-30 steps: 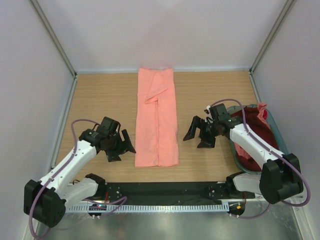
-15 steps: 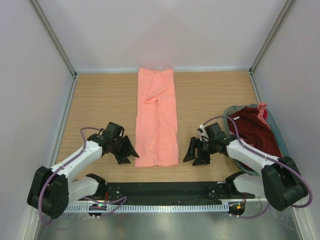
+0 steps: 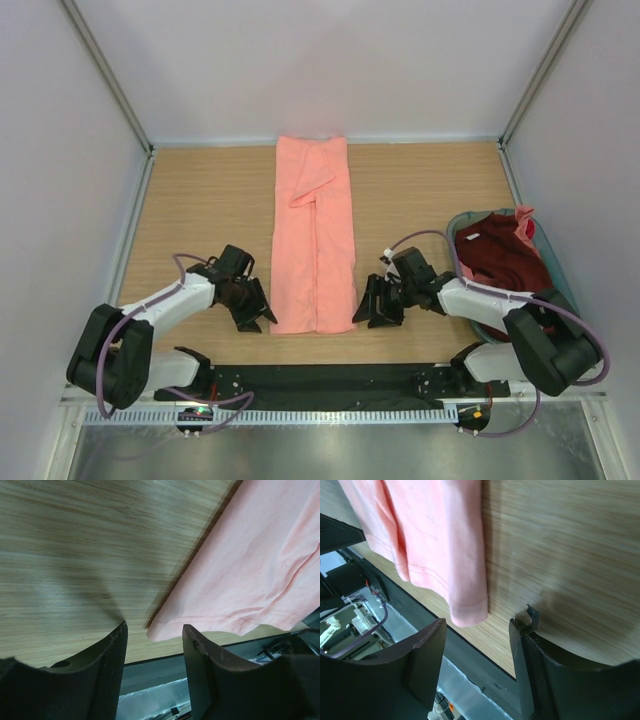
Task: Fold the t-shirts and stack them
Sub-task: Fold the tshirt
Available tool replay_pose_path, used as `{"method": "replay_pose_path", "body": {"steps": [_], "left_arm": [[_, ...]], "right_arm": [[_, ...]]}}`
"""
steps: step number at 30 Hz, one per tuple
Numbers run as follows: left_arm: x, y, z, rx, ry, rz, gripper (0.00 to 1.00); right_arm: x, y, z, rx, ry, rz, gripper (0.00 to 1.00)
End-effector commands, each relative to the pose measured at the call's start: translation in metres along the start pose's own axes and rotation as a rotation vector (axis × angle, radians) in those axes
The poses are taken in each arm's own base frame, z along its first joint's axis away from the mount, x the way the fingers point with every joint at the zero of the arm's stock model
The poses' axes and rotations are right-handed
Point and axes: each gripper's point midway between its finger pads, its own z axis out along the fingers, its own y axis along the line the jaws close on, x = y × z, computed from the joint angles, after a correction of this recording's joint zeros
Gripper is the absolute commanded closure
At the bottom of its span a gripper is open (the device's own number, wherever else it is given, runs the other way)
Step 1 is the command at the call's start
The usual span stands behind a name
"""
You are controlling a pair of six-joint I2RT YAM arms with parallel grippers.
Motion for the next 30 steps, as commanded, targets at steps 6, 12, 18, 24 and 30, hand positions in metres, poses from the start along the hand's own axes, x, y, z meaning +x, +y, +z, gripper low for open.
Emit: {"method": "replay_pose_path", "body": {"steps": [6,12,18,24,30], "left_arm": [[0.002,-0.001,0.009,0.017,0.034,0.029,0.5],[0.007,0.003,0.013,0.021,0.053,0.029,0.49],[0.011,0.008,0.02,0.002,0.087,0.021,0.5],[0.012,0.02,0.02,-0.056,0.077,-0.008,0.54],[0.009,0.032,0.017,-0.126,0.045,-0.033,0.55]], "right_arm": [[-0.001,0.002,0.025,-0.006,-0.009,0.007,0.42],[0.008,-0.01,0.026,0.022,-0.003,0.03,0.5],[0.013,-0.02,0.029,0.048,0.011,0.045,0.64],[0.01,-0.018,0.029,0.045,0.007,0.044,0.79],[0.01,-0.019,0.031,0.051,0.014,0.042,0.89]]}}
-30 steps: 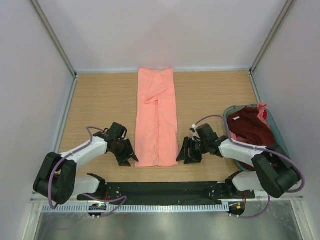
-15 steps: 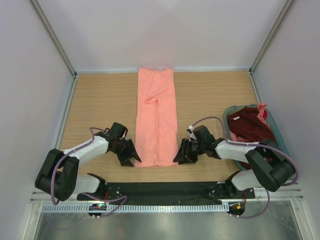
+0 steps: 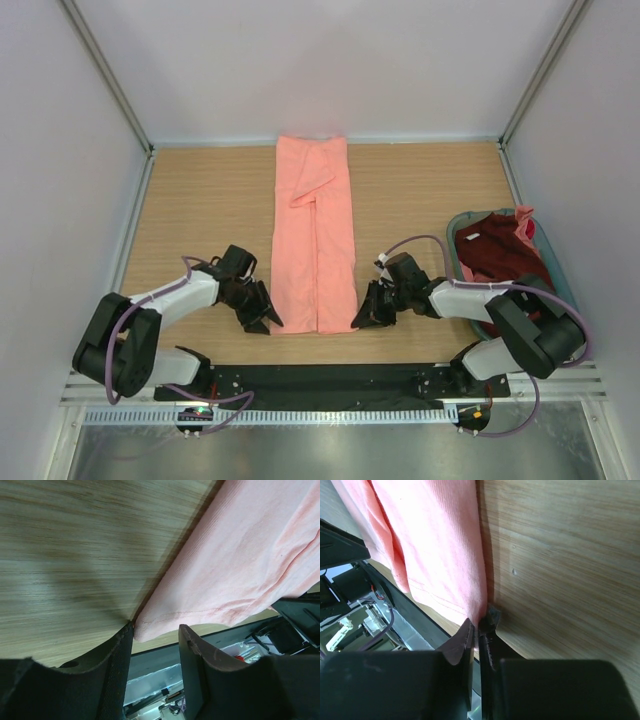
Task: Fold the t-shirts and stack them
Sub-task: Fold the tshirt
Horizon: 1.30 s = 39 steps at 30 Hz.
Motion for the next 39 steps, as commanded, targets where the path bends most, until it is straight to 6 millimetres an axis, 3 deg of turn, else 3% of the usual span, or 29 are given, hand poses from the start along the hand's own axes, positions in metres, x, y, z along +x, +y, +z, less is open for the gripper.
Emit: {"method": "replay_pose_path", "body": {"steps": [1,6,8,11,26,34,38,39], "left_arm": [[-0.007,0.042,0.007,-0.18,-0.066,-0.023,0.55],[-0.004,0.047,0.005,-0.206,-0.062,-0.043,0.53],[-0.004,0.048,0.0,-0.223,-0.076,-0.054,0.45],[-0.009,0.048,-0.008,-0.233,-0.128,-0.066,0.42],[-0.011,0.039,0.019,-0.196,-0.068,-0.051,0.55],[-0.021,0.048,0.023,-0.25,-0.097,-0.022,0.78],[-0.03,0.045,0.02,-0.265,-0.124,0.01,1.0],[-0.032,0.044,0.019,-0.269,-0.13,0.017,1.0]], "right_arm": [[0.003,-0.025,0.004,0.099,-0.005,0.007,0.9],[0.004,-0.024,0.004,0.098,0.002,0.006,0.95],[0.004,-0.023,0.004,0.093,0.005,0.004,0.96],[0.004,-0.022,0.004,0.092,0.005,0.002,0.97],[0.002,-0.017,0.006,0.081,0.016,-0.001,0.99],[0.001,-0.016,0.006,0.079,0.02,-0.006,0.99],[0.001,-0.016,0.005,0.085,0.023,-0.012,0.99],[0.001,-0.016,0.004,0.086,0.023,-0.012,0.99]]}}
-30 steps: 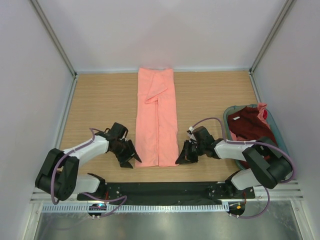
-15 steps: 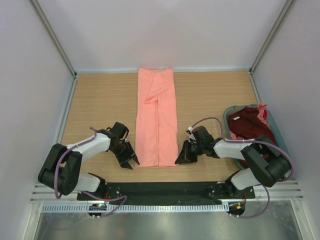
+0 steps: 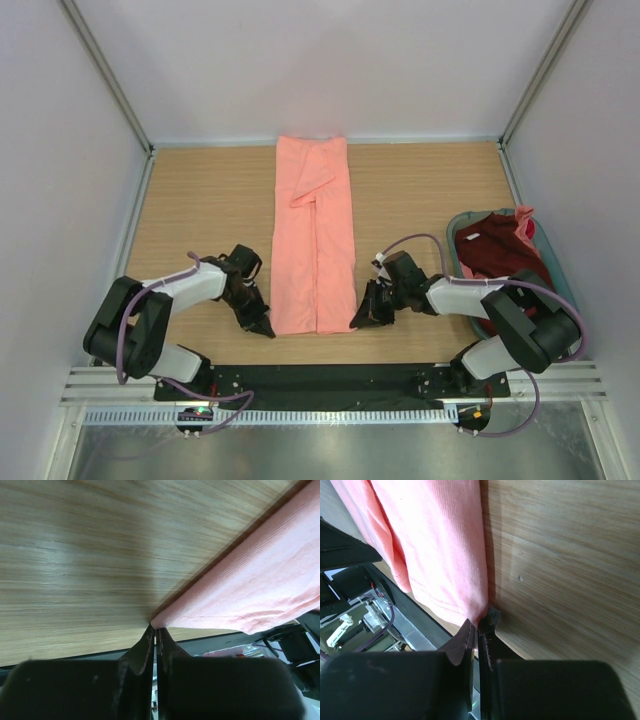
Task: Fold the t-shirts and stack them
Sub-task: Fold the tshirt
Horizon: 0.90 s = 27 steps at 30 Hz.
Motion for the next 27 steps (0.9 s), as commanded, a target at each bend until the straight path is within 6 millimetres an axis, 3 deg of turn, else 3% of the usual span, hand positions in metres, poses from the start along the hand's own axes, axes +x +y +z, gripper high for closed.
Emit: {"method": "replay_pose_path", "body": {"steps": [1,10,11,12,15,19,24,27], "left_arm": [[-0.046,0.026,0.013,-0.149,-0.221,0.087,1.0],[-0.044,0.022,-0.005,-0.155,-0.266,0.122,0.96],[-0.044,0.021,-0.009,-0.15,-0.282,0.111,0.86],[-0.042,0.023,-0.011,-0.149,-0.284,0.101,0.66],[-0.044,0.021,-0.018,-0.13,-0.324,0.09,0.47],[-0.045,0.017,-0.02,-0.122,-0.328,0.096,0.43],[-0.043,0.007,-0.005,-0.095,-0.264,0.126,0.52],[-0.037,0.002,0.006,-0.09,-0.235,0.154,0.52]], "right_arm": [[-0.001,-0.017,0.002,0.087,-0.009,-0.019,0.99],[-0.001,-0.015,-0.003,0.097,-0.005,-0.036,0.99],[-0.002,-0.014,-0.003,0.095,-0.007,-0.04,0.99],[0.0,-0.015,-0.002,0.095,-0.002,-0.041,0.99],[0.0,-0.014,-0.003,0.093,-0.003,-0.041,0.99],[0.002,-0.015,-0.003,0.094,0.002,-0.04,0.99],[0.002,-0.015,-0.003,0.093,0.005,-0.043,0.99],[0.001,-0.014,-0.003,0.091,0.005,-0.044,0.99]]}}
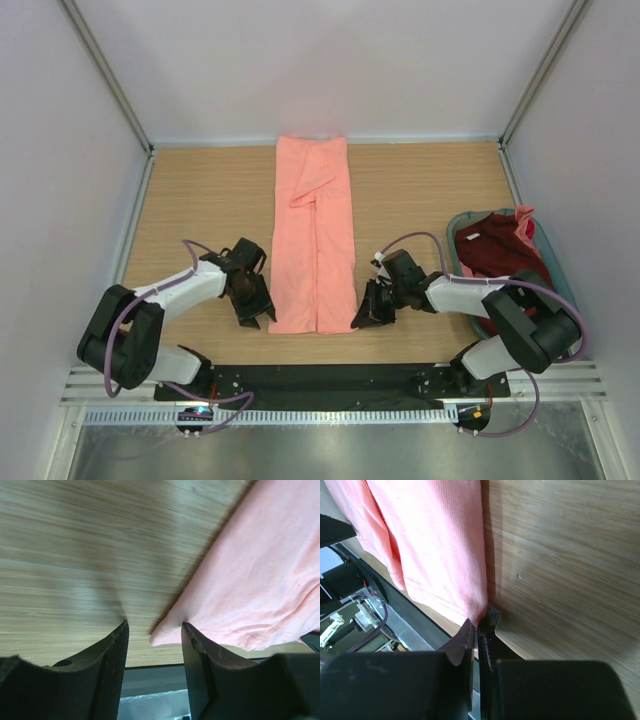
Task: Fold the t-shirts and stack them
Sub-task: Fold the tshirt
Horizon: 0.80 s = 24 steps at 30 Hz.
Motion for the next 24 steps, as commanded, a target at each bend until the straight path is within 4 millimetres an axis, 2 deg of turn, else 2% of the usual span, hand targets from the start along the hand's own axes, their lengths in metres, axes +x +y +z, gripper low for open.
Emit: {"method": "replay_pose_path", "body": {"steps": [1,8,13,14,15,20,24], "left_arm": [[0.0,0.001,0.023,-0.019,-0.021,0.047,0.52],[0.005,0.002,0.035,-0.027,-0.006,0.066,0.58],[0.005,0.005,0.039,-0.038,-0.011,0.075,0.79],[0.003,0.005,0.039,-0.04,-0.013,0.076,0.92],[0.003,0.006,0.039,-0.047,-0.015,0.083,1.0],[0.002,0.009,0.034,-0.065,-0.024,0.095,1.0],[0.014,0.015,0.024,-0.077,-0.009,0.096,1.0]], "right_arm": [[0.002,-0.012,-0.001,0.062,-0.006,-0.02,0.99],[0.003,-0.013,-0.001,0.066,-0.007,-0.02,0.99],[0.002,-0.013,-0.001,0.065,-0.007,-0.021,0.99],[0.003,-0.013,-0.001,0.068,-0.003,-0.021,0.99],[0.002,-0.013,-0.001,0.066,-0.003,-0.023,0.99],[0.003,-0.014,-0.003,0.082,0.009,-0.034,0.99],[0.006,-0.01,-0.012,0.083,0.007,-0.05,0.99]]}}
